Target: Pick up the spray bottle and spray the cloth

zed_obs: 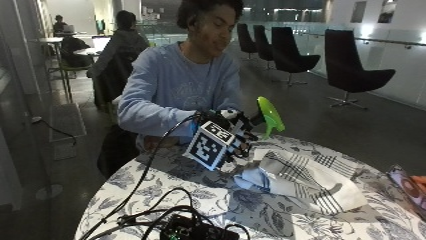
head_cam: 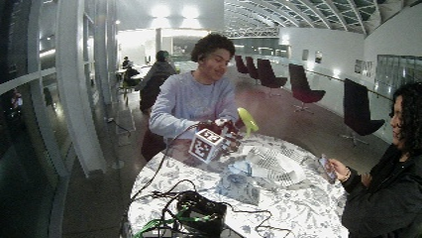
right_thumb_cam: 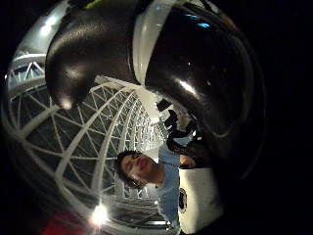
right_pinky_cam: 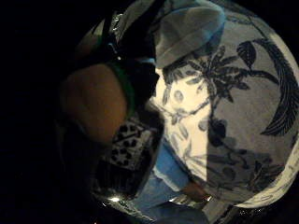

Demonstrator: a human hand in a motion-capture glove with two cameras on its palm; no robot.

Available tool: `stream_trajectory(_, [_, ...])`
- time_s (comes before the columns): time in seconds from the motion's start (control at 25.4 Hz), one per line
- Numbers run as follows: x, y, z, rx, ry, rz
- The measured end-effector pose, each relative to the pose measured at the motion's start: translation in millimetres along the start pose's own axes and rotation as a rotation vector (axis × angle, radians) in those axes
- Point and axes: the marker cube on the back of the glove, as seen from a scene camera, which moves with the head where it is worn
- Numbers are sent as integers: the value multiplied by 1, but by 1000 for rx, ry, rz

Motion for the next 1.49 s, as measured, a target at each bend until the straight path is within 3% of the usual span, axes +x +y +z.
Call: stream_trajectory(1.49, [-4,-5,28,-67,-82,44])
